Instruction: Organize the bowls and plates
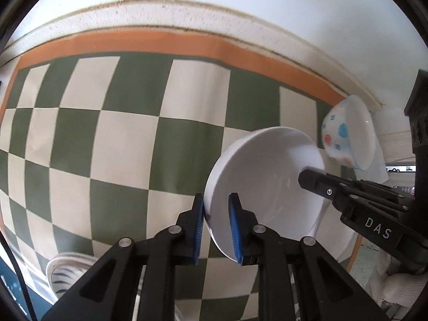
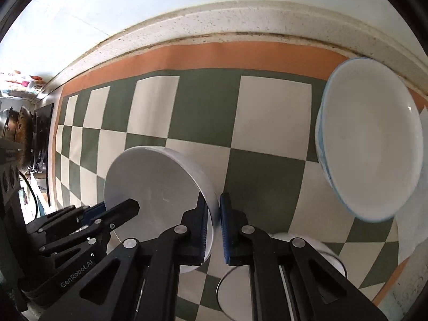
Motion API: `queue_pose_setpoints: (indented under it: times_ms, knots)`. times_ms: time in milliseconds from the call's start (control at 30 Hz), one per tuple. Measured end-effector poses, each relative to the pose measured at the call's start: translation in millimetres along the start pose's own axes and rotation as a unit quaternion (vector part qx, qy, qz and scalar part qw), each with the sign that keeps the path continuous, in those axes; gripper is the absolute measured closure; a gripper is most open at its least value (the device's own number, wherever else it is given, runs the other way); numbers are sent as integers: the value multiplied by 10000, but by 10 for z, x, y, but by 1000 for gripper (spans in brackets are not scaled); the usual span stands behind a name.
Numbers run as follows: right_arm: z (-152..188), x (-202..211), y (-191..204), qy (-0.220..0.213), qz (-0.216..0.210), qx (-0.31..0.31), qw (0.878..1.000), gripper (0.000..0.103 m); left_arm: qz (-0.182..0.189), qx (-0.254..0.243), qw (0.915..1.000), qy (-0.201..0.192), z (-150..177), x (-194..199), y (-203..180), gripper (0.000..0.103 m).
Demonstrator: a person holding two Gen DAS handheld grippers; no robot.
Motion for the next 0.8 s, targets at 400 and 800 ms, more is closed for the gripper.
queue_pose_setpoints:
  times_ms: [400, 800]
  knots:
    - [859, 555, 393, -98, -542, 38, 9985, 92, 70, -253, 9995, -182, 681, 668, 49, 87]
    - [1891, 466, -79, 70, -484, -455, 9978, 92, 170, -656, 9958, 617, 1411, 48, -273, 86]
Point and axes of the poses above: each gripper's, at about its wrist camera, not at the fingertips, and x roughly against the way its jaws point, y to its left, z to its underside, the point moved 7 cm from there along -x, roughly the way its jaws point, and after that the axes turned 9 degrees about -z, right-handed, at the moved point
